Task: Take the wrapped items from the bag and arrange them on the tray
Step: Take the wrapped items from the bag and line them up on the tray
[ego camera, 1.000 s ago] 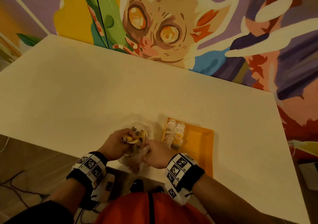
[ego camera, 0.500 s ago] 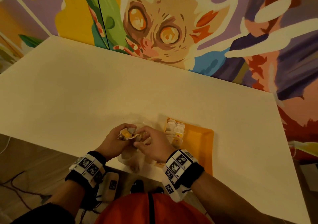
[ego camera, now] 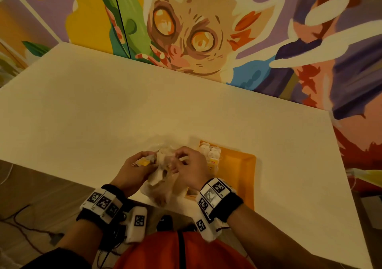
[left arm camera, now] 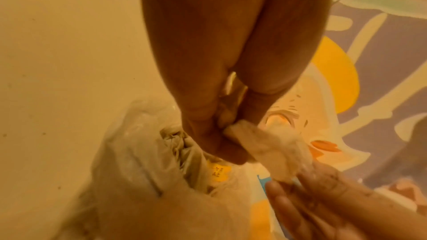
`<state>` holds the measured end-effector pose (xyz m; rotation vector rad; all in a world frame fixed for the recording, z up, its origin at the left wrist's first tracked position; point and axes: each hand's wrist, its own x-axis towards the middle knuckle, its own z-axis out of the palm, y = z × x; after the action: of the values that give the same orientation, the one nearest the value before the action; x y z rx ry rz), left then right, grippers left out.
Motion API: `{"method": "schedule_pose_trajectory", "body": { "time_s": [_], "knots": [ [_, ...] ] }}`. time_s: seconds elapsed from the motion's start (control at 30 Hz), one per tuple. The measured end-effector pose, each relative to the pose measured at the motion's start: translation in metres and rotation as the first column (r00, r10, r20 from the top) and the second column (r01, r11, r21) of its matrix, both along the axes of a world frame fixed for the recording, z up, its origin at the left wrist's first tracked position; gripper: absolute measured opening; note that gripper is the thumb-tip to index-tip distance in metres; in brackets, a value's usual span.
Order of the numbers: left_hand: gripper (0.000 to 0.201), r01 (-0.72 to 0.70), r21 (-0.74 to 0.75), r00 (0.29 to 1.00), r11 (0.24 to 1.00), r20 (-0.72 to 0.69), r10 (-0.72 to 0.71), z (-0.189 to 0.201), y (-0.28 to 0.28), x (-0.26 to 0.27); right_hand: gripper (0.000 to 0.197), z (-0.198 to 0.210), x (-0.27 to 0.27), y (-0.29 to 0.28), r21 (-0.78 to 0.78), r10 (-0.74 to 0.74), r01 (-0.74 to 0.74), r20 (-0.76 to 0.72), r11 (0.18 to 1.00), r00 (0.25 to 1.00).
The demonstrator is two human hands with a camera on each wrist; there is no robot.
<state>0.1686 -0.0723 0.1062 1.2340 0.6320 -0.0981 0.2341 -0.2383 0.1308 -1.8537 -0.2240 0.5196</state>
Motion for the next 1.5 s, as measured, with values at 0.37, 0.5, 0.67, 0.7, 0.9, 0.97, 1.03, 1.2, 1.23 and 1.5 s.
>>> {"method": "schedule_pose_trajectory", "body": {
  "time_s": [0.37, 0.5, 0.67, 0.7, 0.9, 0.97, 1.03, 1.2, 1.23, 1.5],
  "knots": [
    [0.029, -0.044, -0.428, 0.995, 0.902, -0.095, 0.004, 0.012, 0.003, 0.007, 0.005, 0.006, 0.000, -0.011, 0.009, -0.004, 0.004, -0.019, 1.000, 1.000],
    [0.023, 0.187, -0.376, 0.982, 0.907, 0.054, -0.180, 0.016, -0.003, 0.002, 0.013, 0.007, -0.001, -0.013, 0.057, -0.010, 0.013, -0.039, 0.998, 0.999],
    [0.060, 0.218, -0.140, 0.975, 0.966, -0.017, -0.223, 0.010, -0.008, 0.001, 0.016, 0.007, 0.002, -0.019, 0.070, -0.035, 0.037, -0.037, 0.997, 0.999],
    [0.051, 0.181, -0.104, 0.982, 0.978, -0.037, -0.186, 0.013, -0.011, 0.001, 0.016, 0.009, 0.002, -0.020, 0.068, -0.033, 0.036, -0.038, 0.997, 0.999],
    [0.008, 0.108, -0.092, 0.990, 0.990, -0.079, -0.116, 0.027, -0.017, 0.006, 0.019, 0.014, 0.005, -0.031, 0.049, 0.029, -0.029, -0.001, 0.998, 1.000],
    [0.007, 0.077, -0.071, 0.995, 0.994, -0.053, -0.081, 0.031, -0.018, 0.006, 0.022, 0.013, 0.006, -0.033, 0.038, 0.043, -0.045, 0.040, 0.998, 0.998],
    [0.006, 0.050, -0.065, 0.999, 0.997, -0.018, -0.051, 0.033, -0.018, 0.007, 0.026, 0.013, 0.006, -0.036, 0.038, 0.076, -0.079, 0.078, 0.996, 0.994],
    [0.003, 0.012, -0.099, 0.999, 0.995, -0.036, -0.016, 0.036, -0.020, 0.012, 0.013, 0.018, 0.004, -0.041, 0.038, 0.161, -0.165, 0.094, 0.986, 0.983],
    [0.008, 0.028, -0.095, 0.999, 0.995, -0.035, -0.032, 0.035, -0.021, 0.013, 0.017, 0.019, 0.002, -0.041, 0.055, 0.164, -0.168, 0.078, 0.984, 0.983],
    [0.013, 0.211, 0.067, 0.977, 0.975, 0.006, -0.212, 0.037, -0.027, 0.016, 0.014, 0.016, 0.003, -0.038, -0.004, 0.167, -0.168, 0.157, 0.986, 0.973]
  ]
}}
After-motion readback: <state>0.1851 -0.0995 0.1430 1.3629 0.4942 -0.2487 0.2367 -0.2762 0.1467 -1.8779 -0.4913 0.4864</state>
